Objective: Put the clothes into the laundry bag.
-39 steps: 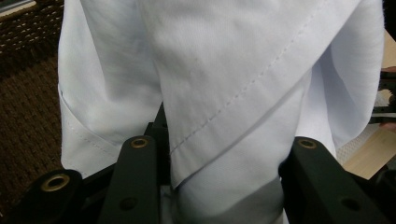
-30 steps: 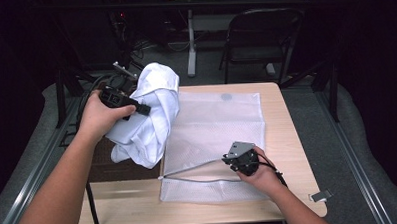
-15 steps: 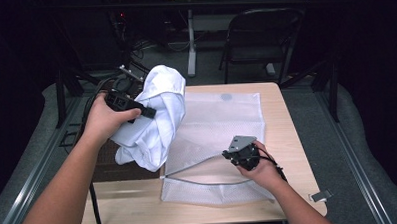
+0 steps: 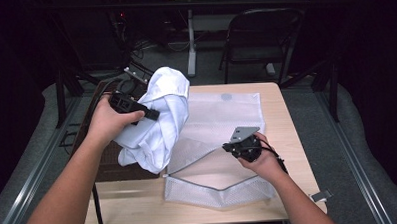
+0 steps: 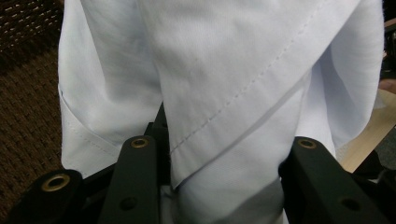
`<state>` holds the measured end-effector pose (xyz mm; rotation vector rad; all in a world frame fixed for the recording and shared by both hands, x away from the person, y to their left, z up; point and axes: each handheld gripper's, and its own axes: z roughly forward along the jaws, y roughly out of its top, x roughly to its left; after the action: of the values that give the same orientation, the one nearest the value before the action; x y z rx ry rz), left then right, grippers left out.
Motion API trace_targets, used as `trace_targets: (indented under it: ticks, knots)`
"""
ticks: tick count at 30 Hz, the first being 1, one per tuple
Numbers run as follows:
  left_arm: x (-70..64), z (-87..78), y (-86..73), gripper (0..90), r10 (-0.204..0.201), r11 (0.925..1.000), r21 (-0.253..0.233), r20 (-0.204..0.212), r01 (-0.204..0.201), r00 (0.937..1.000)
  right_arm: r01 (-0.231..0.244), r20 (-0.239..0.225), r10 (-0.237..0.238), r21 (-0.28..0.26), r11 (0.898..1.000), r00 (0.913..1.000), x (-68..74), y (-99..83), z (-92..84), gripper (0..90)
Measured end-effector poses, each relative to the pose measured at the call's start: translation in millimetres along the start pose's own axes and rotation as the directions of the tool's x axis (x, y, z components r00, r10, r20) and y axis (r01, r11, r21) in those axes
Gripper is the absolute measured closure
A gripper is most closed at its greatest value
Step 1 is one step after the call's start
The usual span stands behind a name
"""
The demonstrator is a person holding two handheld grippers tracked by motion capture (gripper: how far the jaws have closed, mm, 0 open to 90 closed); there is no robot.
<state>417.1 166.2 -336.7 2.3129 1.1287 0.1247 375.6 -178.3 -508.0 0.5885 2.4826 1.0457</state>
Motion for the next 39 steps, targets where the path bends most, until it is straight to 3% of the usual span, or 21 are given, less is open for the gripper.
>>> trace_targets:
  ticks: [3, 25, 39]
  knots:
    - [-1.8, -2.1, -2.5, 61.2, 0.003, 0.9999, -0.011, 0.006, -0.003, 1.0000, 0.009, 0.001, -0.009, -0.010, 1.000, 1.0000, -0.5, 4.1, -1.2, 88.4]
    - [-24.9, -3.5, -16.6, 61.2, 0.048, 0.9984, -0.033, 0.033, -0.047, 0.9983, -0.044, 0.007, 0.045, -0.082, 0.996, 0.9990, -19.2, 23.0, -6.4, 88.5]
    - [-30.8, 5.1, -30.1, 61.3, 0.061, 0.9975, -0.039, 0.057, -0.059, 0.9965, -0.068, 0.027, 0.071, -0.096, 0.993, 0.9971, -26.4, 19.8, -11.0, 88.4]
